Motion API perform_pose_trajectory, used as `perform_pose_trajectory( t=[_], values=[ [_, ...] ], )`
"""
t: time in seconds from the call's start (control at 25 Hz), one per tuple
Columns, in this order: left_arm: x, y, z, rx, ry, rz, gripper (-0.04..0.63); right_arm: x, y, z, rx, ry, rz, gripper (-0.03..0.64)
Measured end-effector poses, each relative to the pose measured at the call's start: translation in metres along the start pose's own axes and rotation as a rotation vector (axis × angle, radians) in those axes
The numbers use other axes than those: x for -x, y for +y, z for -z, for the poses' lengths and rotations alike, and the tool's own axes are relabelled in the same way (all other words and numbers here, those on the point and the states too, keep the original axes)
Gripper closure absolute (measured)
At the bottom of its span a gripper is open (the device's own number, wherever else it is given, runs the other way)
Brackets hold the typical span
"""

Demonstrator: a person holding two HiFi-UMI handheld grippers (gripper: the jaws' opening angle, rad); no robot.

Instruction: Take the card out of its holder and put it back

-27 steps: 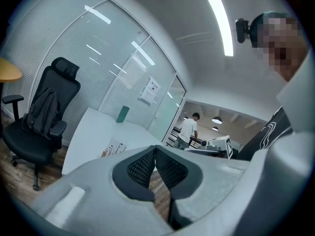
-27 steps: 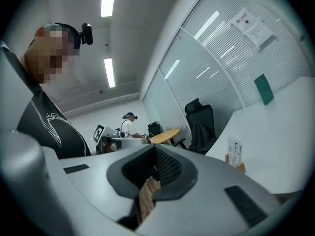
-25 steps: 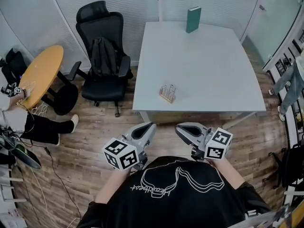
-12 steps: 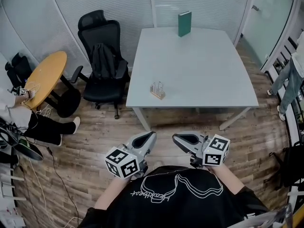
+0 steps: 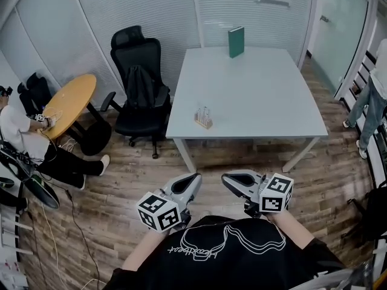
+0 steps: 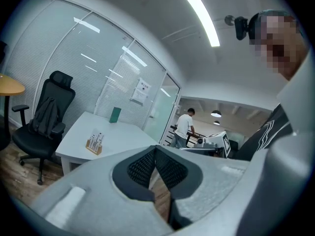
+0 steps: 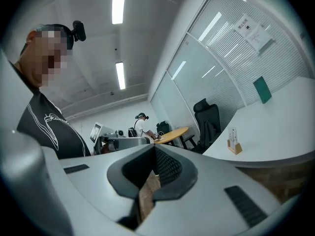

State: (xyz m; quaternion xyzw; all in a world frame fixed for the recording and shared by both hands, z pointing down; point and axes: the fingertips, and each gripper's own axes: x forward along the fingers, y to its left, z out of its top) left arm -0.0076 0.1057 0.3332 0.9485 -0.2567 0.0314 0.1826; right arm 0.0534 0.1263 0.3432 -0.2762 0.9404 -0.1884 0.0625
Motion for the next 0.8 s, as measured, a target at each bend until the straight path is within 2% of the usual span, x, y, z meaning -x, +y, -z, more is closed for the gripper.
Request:
perform_pose_trajectory(
  t=[0.56, 0.8],
  values=[
    [0.016, -0.008, -0.001, -0.03, -0.024, -0.007, 0.583, 0.003, 0.015, -0.003, 0.038, 0.005, 0.001, 0.609],
    [0.023, -0.009, 0.004, -0.013, -0.035, -0.023, 0.583, 0.006, 0.019, 0.001, 0.039, 0.008, 0.005, 0.609]
  ],
)
